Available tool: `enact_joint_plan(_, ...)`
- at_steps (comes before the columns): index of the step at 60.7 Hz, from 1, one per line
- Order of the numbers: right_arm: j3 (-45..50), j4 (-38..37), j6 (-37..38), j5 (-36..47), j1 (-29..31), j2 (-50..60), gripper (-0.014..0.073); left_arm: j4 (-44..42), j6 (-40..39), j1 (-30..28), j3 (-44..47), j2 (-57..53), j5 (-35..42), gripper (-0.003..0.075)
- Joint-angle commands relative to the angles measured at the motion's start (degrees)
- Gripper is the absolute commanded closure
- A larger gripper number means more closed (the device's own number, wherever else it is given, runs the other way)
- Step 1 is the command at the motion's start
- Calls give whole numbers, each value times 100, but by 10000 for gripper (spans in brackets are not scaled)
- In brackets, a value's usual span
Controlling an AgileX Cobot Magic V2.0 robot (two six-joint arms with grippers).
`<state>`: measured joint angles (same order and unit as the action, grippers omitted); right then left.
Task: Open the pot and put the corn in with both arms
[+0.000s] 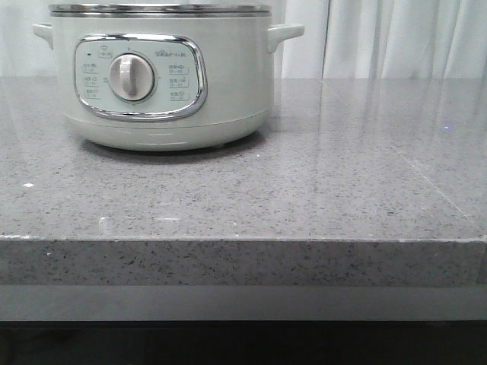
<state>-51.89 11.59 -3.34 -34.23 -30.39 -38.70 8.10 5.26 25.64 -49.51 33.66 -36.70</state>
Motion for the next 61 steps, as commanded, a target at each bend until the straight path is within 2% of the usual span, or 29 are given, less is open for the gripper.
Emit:
enact_joint_plan(1,-140,35,-9,420,31,7,662,38,-4,-5,-136,11,452,741)
enact_joint_plan(6,-140,35,-9,420,31,7,662,51,-4,18,-27,-15,625,741)
enact_joint_plan(12,-140,35,-9,423,31,7,662,14,-4,-186,367,-219,1240,741)
enact_joint_plan(29,-140,35,-9,423,31,7,662,128,-28,-1750,2526,-1773,2101,741)
enact_joint_plan(39,-140,35,-9,423,31,7,662,695,-28,-2476,3826,-2720,2633,741)
enact_joint_plan(51,-140,35,-9,423,31,7,662,537,-71,-2445,4508,-3392,2887,741)
enact_joint_plan(61,-140,35,-9,428,31,14,662,-502,-1131,-2328,4770,-3515,3095,741)
